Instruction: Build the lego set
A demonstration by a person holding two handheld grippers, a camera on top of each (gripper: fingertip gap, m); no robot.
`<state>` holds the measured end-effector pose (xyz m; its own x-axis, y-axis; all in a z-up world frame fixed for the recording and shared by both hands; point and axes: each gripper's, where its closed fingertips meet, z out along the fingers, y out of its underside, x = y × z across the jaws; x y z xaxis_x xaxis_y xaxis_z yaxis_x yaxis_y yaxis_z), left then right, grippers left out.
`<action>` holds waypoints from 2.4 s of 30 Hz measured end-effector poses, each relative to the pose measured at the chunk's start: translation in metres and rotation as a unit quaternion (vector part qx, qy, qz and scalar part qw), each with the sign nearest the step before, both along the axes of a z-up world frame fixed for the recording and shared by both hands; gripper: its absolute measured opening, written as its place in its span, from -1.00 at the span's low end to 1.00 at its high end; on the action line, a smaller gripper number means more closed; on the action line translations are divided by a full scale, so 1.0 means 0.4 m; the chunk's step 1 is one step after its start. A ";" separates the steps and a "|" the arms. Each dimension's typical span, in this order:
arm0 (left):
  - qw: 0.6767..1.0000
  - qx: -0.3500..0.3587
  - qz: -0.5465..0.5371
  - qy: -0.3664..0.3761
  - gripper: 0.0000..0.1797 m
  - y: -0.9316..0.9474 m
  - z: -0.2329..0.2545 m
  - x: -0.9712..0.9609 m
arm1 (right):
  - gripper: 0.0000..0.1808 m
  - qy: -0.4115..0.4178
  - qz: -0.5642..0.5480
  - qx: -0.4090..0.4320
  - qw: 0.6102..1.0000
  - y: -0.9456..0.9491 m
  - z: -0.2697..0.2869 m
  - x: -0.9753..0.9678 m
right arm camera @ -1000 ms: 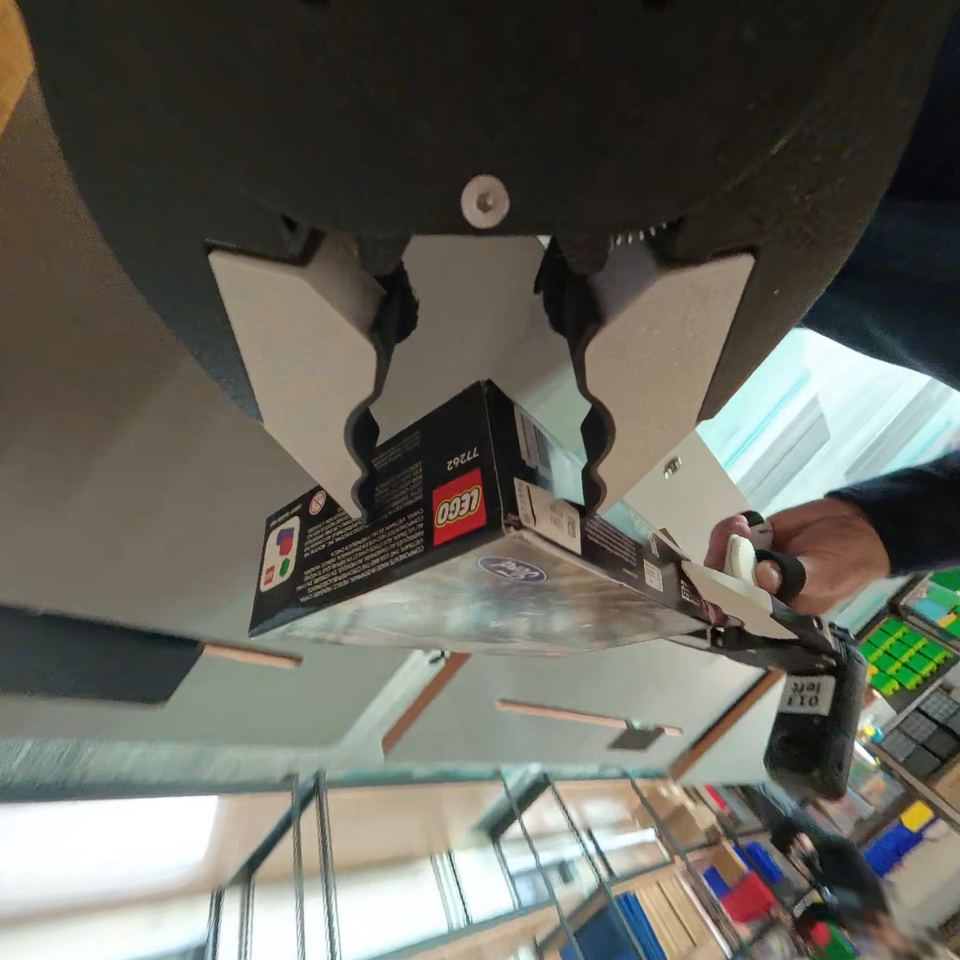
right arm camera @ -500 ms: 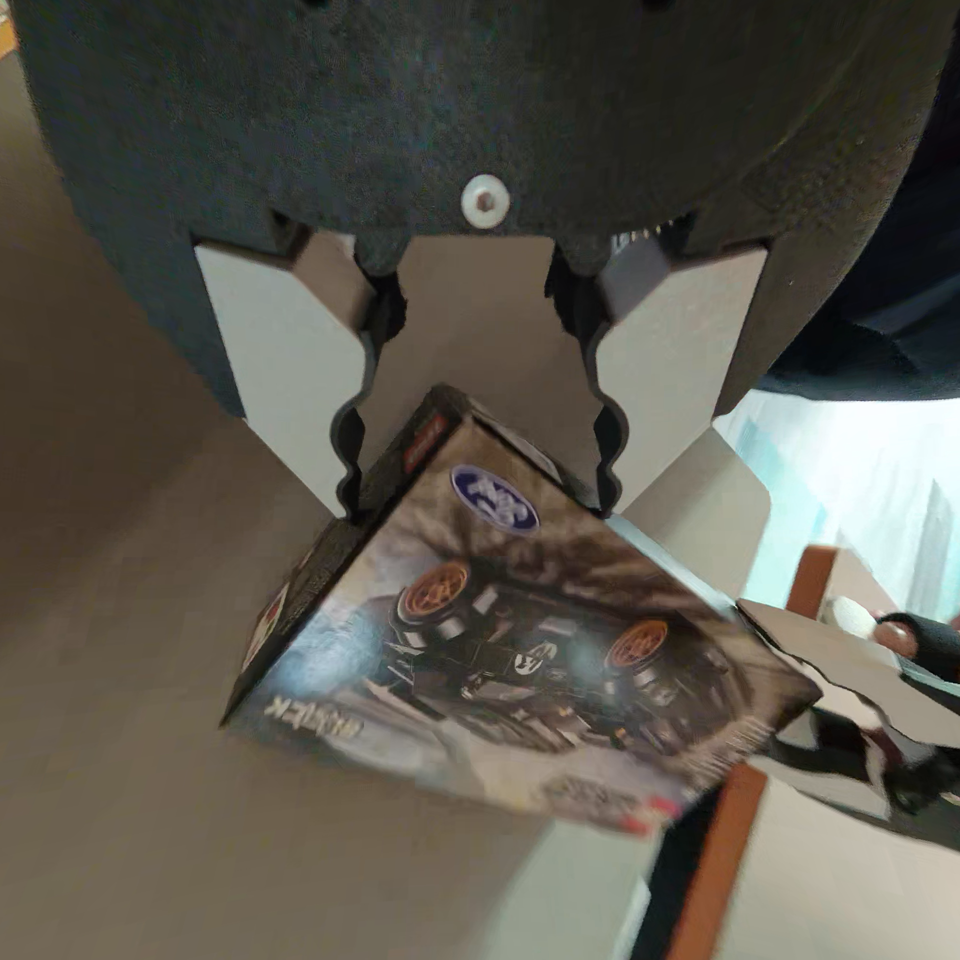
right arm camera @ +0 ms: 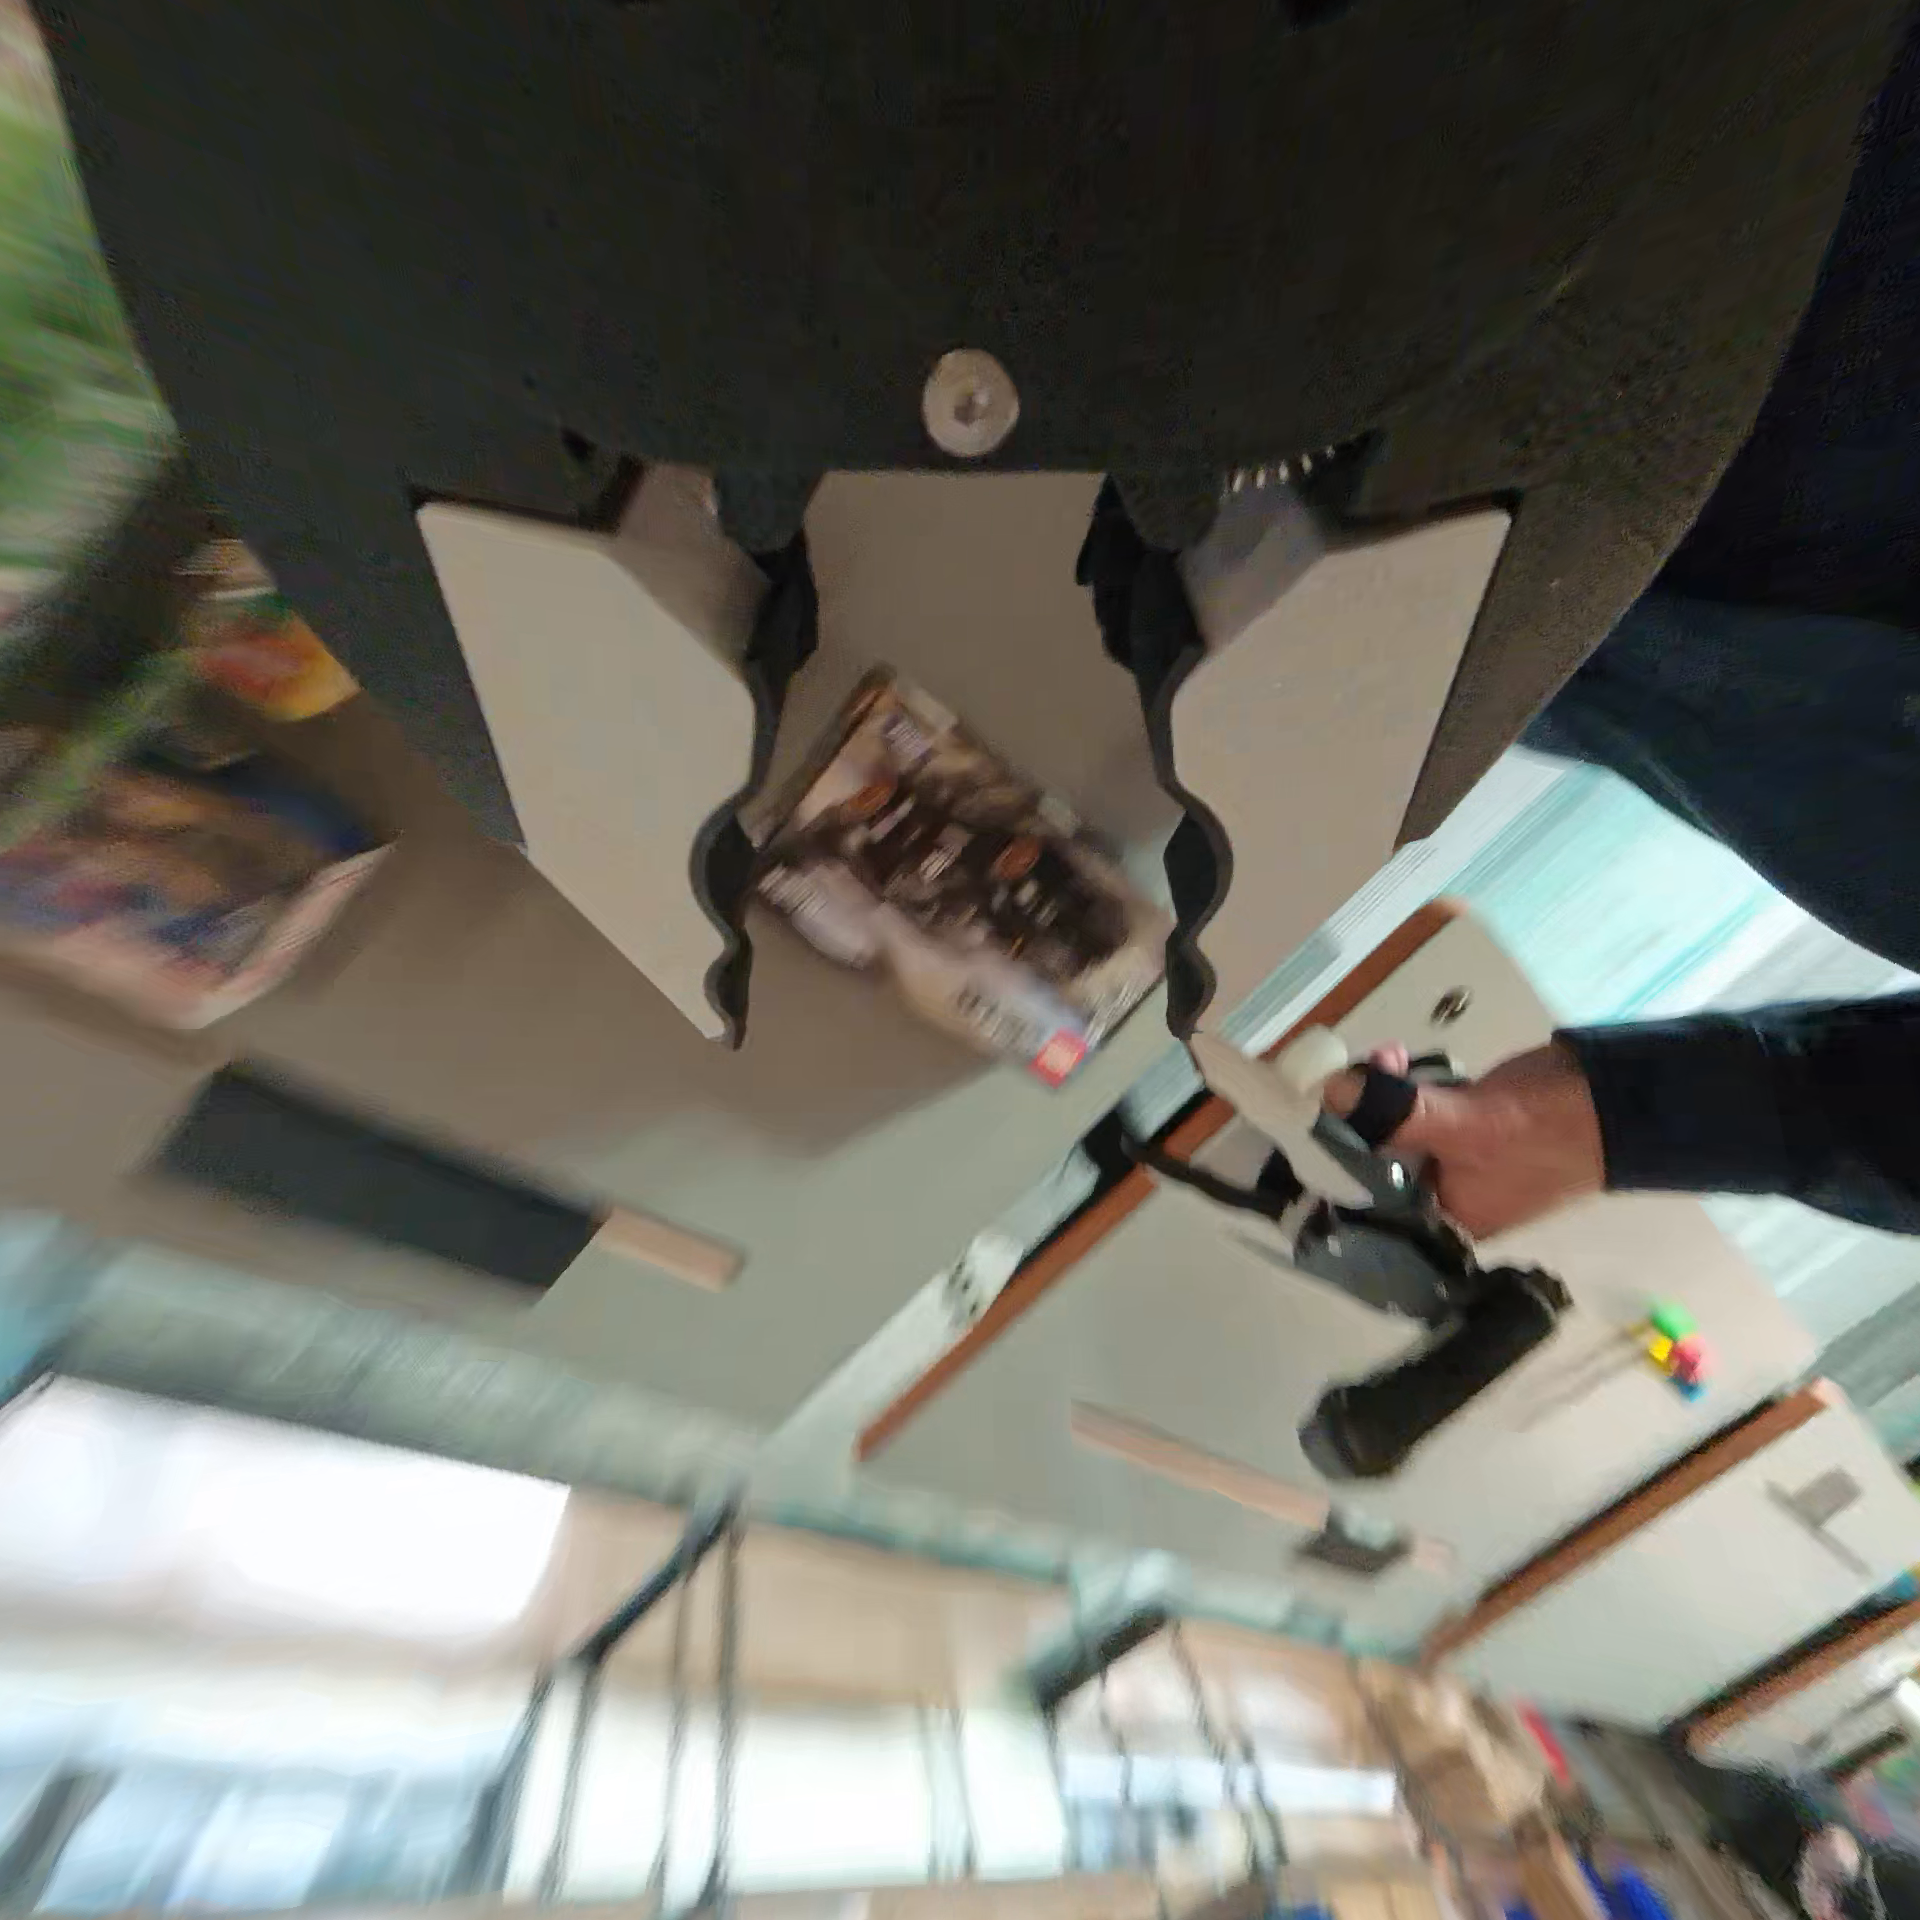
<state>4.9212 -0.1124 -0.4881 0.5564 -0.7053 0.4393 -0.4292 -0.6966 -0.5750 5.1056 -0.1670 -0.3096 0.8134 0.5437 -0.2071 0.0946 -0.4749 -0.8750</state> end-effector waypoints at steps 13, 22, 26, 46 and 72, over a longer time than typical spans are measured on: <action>0.889 0.220 -0.255 -0.310 0.42 -0.121 0.942 0.894 | 0.29 -0.082 -0.336 0.272 0.898 -0.211 0.696 1.015; 0.911 0.187 -0.249 -0.271 0.38 -0.137 0.991 1.150 | 0.22 0.037 -0.231 0.176 0.956 -0.106 0.557 1.139; 0.919 0.207 -0.220 -0.255 0.40 -0.111 0.978 1.174 | 0.14 0.032 -0.223 0.191 0.955 -0.098 0.568 1.124; 0.905 0.275 -0.115 -0.304 0.20 -0.021 1.033 0.663 | -0.15 -0.003 -0.158 0.286 0.945 -0.109 0.718 0.567; 0.995 0.052 0.035 -0.078 0.35 0.006 0.065 -0.058 | -0.20 0.121 -0.014 -0.084 0.989 0.069 -0.265 -0.094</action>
<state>4.8981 -0.1100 -0.4623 0.5366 -0.7132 0.4509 -0.2817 -0.6552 -0.7010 5.0679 -0.1395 -0.4156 0.7431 0.4640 -0.4822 -0.1223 -0.6142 -0.7796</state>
